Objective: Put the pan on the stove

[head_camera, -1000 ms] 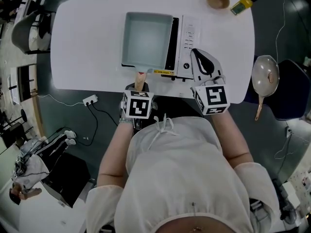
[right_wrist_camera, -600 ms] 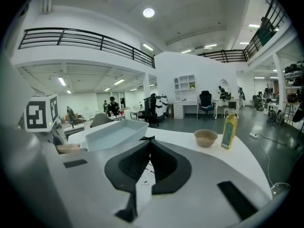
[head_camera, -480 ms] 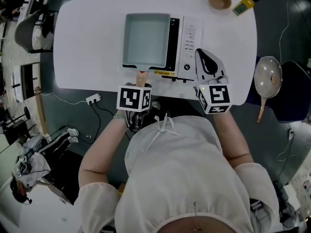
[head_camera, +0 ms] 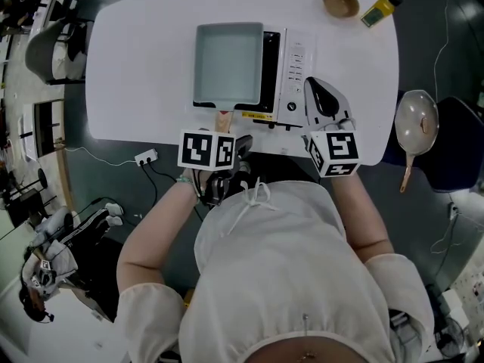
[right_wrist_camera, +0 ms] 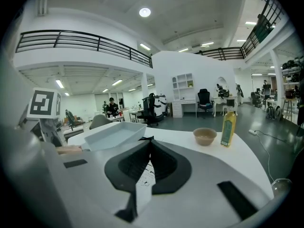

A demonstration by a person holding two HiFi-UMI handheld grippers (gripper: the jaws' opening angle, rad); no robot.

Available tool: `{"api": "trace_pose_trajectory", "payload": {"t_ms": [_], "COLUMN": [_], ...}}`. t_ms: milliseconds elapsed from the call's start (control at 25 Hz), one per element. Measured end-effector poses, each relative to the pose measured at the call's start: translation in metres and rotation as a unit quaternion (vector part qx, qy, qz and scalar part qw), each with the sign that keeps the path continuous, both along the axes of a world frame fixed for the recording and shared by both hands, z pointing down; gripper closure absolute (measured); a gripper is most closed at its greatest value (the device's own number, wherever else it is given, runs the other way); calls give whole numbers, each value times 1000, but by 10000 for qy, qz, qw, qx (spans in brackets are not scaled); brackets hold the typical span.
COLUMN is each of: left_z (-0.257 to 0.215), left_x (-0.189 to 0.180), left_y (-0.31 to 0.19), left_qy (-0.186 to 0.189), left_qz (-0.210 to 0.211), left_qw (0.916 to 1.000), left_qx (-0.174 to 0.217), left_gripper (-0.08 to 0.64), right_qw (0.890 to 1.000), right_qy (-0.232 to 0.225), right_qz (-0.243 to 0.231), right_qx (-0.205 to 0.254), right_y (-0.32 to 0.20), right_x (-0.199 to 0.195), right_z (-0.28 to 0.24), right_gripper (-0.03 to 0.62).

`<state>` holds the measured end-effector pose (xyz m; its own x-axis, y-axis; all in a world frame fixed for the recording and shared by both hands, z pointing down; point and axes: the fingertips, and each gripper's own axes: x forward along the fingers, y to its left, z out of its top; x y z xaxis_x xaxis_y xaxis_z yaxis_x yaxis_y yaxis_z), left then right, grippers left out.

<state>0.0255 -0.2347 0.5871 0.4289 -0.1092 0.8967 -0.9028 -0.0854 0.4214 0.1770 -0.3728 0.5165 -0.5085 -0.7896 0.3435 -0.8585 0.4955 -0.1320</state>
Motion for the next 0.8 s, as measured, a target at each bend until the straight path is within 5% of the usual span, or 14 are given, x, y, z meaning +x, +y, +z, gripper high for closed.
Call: {"api": "trace_pose_trajectory", "payload": {"t_ms": [200,400,520,800], "left_z": [-19,-62,-93,-147], "left_x": [-7,-32,-43,-75], "left_y": [-8,-28,-39,-44], "left_qy": [-2,-176,-141,-587], "left_qz": [-14,-126,-55,159], "left_qw": [9991,9902,9793,9403], "left_qx": [416,1382,2017,3350], "left_gripper": [258,256,283,513], "right_qw": [9999,9990,9979,9929], "right_qy": [71,133,159,47], "right_qz": [61,189,258,541], "right_qx": [143,375,564,1054], "right_y": [8,25,37,73], "right_x": [-4,-15,-27,-46], "right_z": [-12,-35,-54,-105], "right_gripper": [588,588,588,588]}}
